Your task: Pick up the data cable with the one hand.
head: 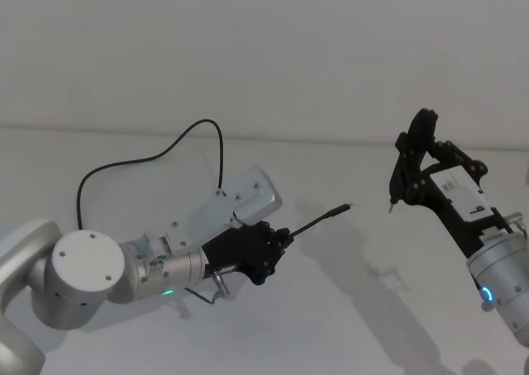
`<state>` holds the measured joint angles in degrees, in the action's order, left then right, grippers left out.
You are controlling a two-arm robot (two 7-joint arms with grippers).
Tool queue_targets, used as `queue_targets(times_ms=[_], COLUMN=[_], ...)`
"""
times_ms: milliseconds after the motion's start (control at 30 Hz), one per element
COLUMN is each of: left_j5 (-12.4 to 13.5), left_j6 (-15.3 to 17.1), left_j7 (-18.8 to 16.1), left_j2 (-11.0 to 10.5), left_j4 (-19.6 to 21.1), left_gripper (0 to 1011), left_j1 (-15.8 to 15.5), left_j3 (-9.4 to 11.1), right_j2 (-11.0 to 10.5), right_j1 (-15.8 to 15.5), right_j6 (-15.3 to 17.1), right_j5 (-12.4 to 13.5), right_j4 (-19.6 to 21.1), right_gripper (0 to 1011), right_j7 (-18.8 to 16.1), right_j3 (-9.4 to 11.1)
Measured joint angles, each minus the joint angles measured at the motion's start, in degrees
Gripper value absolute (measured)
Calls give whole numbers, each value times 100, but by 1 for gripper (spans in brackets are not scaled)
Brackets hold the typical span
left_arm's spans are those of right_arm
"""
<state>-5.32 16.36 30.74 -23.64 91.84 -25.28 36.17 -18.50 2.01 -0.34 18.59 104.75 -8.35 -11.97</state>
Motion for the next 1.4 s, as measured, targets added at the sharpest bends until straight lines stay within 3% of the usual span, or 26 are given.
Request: queue_targets(times_ms=[500, 1400], left_j5=[-105, -141], left_j6=[-262, -359], left_j7=[36, 49], left_j2=[-53, -71], left_j4=[176, 242], left_gripper=[48, 47], left_j1=[93, 126], left_j3=[-109, -148], right_j2=[121, 332], right_j1=[133, 478], right_j6=[-69, -115], right_j5=[121, 283], right_j4=[-32, -419], right_gripper=[268, 268], right_j7=[-170, -526], right_j3=[50, 39])
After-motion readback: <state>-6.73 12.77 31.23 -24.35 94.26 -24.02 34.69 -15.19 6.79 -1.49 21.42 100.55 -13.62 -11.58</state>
